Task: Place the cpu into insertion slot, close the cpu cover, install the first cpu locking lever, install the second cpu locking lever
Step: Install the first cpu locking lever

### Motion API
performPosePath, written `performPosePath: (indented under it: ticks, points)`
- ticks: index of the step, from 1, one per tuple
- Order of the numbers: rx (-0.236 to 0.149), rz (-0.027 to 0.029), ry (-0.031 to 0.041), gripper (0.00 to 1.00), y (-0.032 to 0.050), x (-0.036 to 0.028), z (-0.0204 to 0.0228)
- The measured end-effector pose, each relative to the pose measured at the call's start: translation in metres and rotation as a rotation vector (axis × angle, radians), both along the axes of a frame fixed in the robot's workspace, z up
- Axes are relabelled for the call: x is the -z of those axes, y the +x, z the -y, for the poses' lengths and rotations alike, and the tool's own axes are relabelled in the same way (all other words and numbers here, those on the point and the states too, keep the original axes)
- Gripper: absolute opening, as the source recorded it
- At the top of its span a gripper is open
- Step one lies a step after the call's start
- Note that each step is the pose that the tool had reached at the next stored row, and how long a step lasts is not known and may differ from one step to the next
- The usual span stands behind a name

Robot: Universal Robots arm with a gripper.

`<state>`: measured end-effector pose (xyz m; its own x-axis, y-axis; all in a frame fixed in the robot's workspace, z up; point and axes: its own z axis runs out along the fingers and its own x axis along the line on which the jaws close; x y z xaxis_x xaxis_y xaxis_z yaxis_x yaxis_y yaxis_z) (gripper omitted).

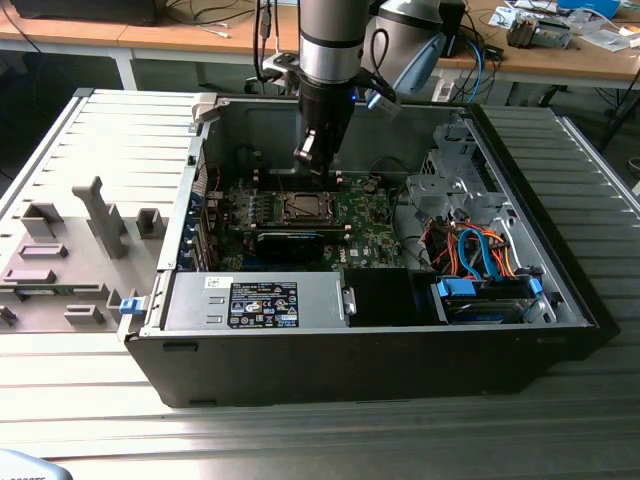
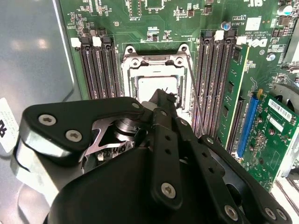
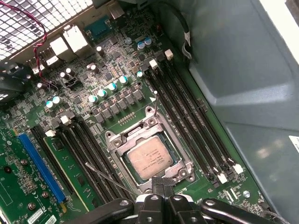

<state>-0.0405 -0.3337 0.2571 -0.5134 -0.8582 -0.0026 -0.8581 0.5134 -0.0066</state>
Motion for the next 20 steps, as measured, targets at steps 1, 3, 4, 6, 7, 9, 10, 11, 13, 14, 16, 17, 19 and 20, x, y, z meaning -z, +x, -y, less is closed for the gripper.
performPosePath:
  ticks: [1, 3, 4, 6, 7, 9, 10, 11, 13, 14, 16, 17, 19, 20]
  points:
    - [-0.004, 0.0001, 0.0000, 0.11, 0.0000, 0.0000, 0.0000]
    - [-0.012, 0.0001, 0.0000, 0.11, 0.0000, 0.0000, 0.0000]
    - [-0.014, 0.0001, 0.0000, 0.11, 0.0000, 0.0000, 0.0000]
    - [-0.019, 0.0001, 0.0000, 0.11, 0.0000, 0.0000, 0.0000]
    - [-0.022, 0.0001, -0.0001, 0.11, 0.0000, 0.0000, 0.0000]
    - [-0.027, 0.0001, -0.0001, 0.11, 0.0000, 0.0000, 0.0000]
    - [-0.028, 0.0001, -0.0001, 0.11, 0.0000, 0.0000, 0.0000]
    - [-0.031, 0.0001, -0.0001, 0.11, 0.0000, 0.0000, 0.0000]
    - [-0.036, 0.0001, -0.0001, 0.11, 0.0000, 0.0000, 0.0000]
    - [-0.039, 0.0001, 0.0000, 0.11, 0.0000, 0.0000, 0.0000]
    - [-0.044, 0.0000, 0.0000, 0.11, 0.0000, 0.0000, 0.0000]
    - [-0.047, 0.0000, -0.0001, 0.11, 0.0000, 0.0000, 0.0000]
    - [-0.052, 0.0001, 0.0000, 0.11, 0.0000, 0.0000, 0.0000]
    - [-0.054, 0.0000, 0.0000, 0.11, 0.0000, 0.0000, 0.0000]
